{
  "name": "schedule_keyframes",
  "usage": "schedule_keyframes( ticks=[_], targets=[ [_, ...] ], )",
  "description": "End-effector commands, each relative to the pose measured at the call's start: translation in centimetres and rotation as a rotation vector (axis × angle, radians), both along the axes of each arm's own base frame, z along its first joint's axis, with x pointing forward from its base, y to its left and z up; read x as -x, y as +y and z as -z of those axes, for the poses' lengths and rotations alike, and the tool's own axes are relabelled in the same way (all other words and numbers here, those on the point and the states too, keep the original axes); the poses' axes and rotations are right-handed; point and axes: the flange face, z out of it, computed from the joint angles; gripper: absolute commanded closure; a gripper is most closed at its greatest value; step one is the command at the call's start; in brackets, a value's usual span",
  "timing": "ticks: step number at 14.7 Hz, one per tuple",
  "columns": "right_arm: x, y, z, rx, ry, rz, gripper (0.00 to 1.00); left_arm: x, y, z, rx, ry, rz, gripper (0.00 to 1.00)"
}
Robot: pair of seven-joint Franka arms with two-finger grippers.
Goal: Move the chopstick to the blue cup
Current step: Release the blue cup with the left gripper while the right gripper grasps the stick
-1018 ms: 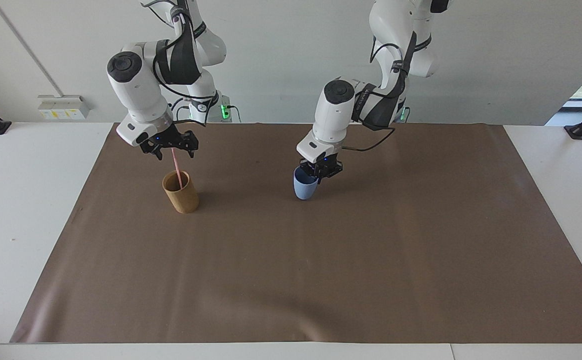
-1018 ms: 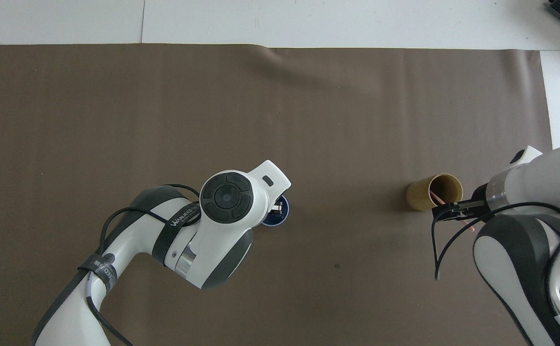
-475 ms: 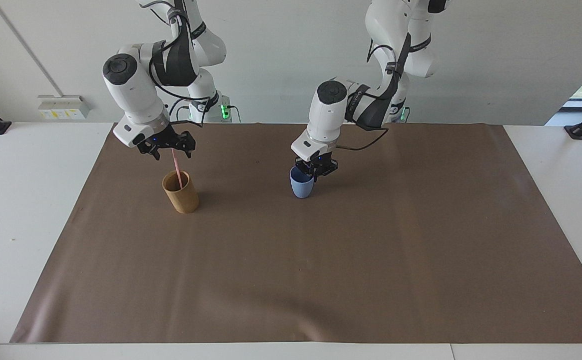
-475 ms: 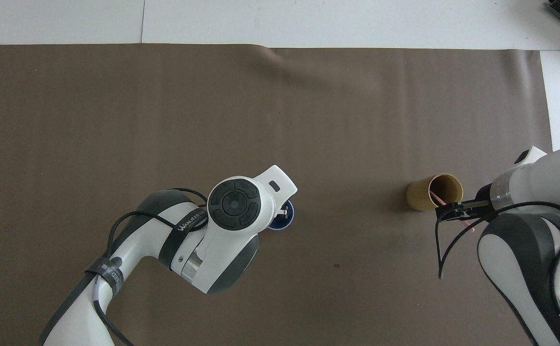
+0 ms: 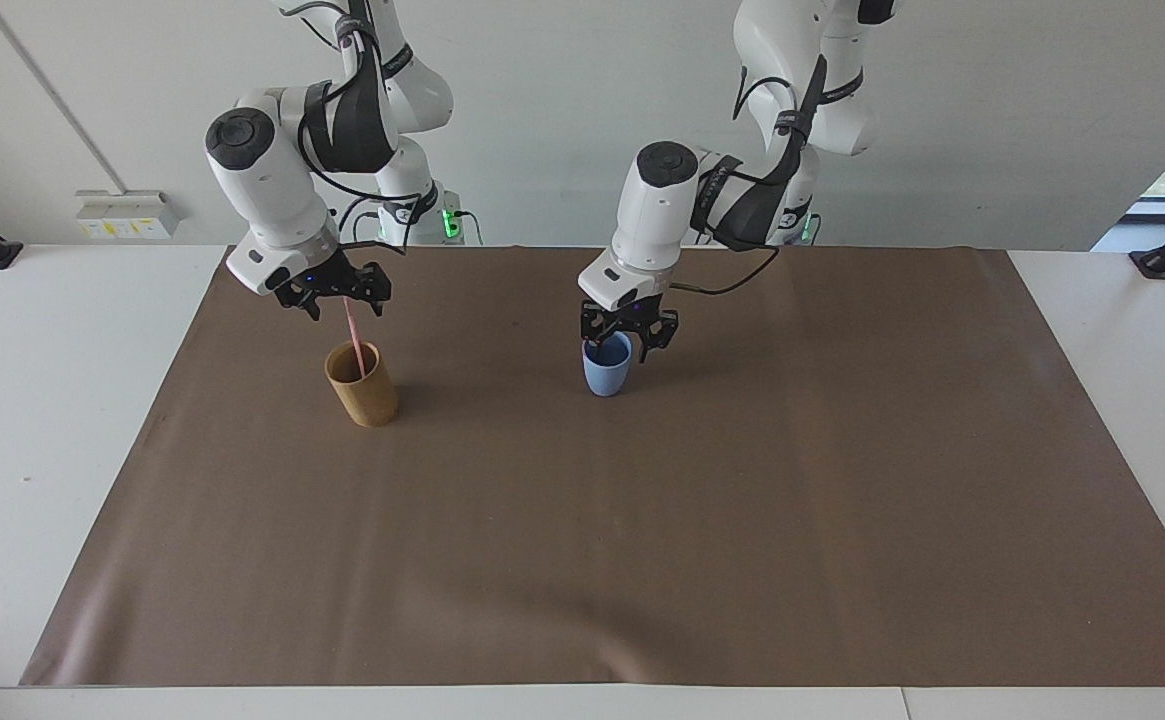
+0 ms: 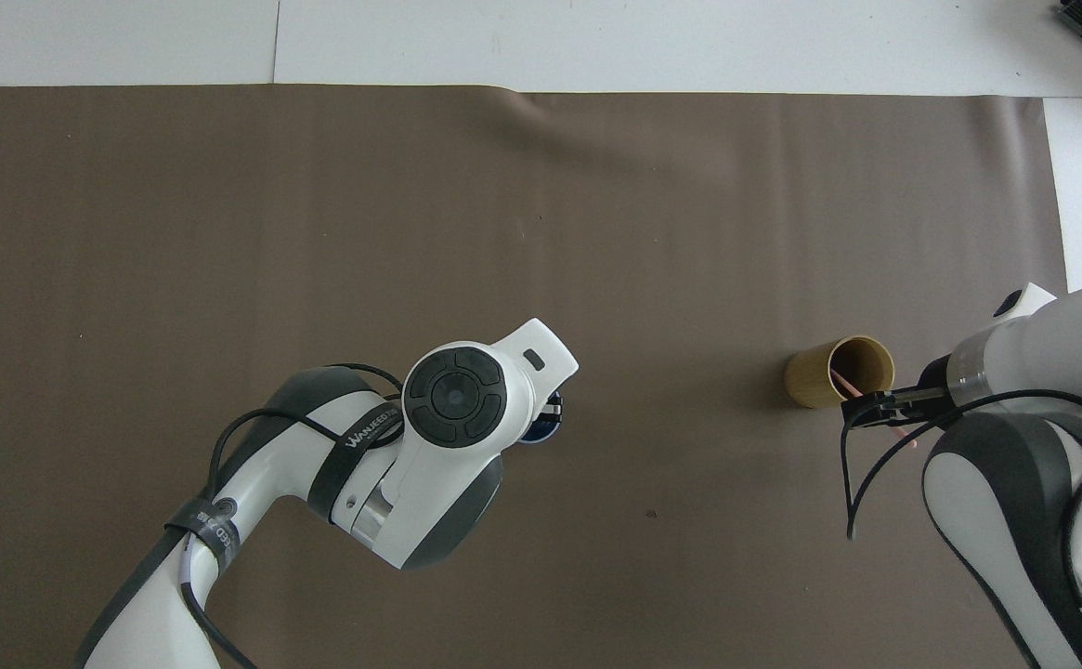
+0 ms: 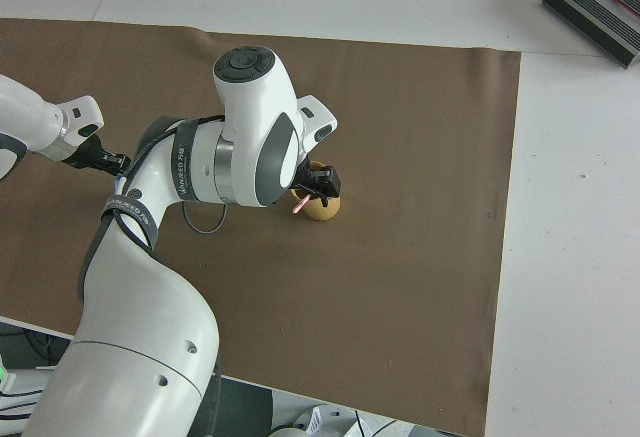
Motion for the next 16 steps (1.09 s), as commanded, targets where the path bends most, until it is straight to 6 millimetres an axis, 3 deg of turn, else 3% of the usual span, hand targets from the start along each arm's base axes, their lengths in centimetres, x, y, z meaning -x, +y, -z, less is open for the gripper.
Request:
schedule_keyframes(
  ticks=[1, 4, 7, 9, 11, 13, 16],
  targets=[
    [0.3, -0.3, 0.0, -0.024, -0.011, -0.016, 0.21, -1.7, 6.4, -6.6, 0.031, -0.03, -0.058, 0.0],
    [0.4, -0.3, 0.1, -0.025, -0.007, -0.025, 0.7, -3.0, 13.2, -9.9, -0.004, -0.018, -0.036, 0.0],
    [0.4, -0.4, 0.2, -0.026, -0.004, -0.031, 0.99, -5.7, 20.7, -10.6, -0.022, -0.024, -0.069, 0.0],
    [0.4, -0.3, 0.1, -0.025, -0.005, -0.031, 1.0, -6.8, 25.6, -11.5, -0.046, 0.01, -0.046, 0.0],
    [0.3, -0.3, 0.1, -0.025, -0.005, -0.031, 1.0, -7.8, 30.6, -14.2, -0.068, 0.035, 0.021, 0.0],
    [0.1, -0.2, 0.2, -0.025, -0.002, -0.032, 1.0, -7.8, 35.1, -17.2, -0.072, 0.031, 0.025, 0.0],
    [-0.1, 0.0, -0.6, -0.024, -0.008, -0.036, 1.0, -7.3, 39.8, -22.5, -0.083, 0.02, 0.048, 0.0]
  ],
)
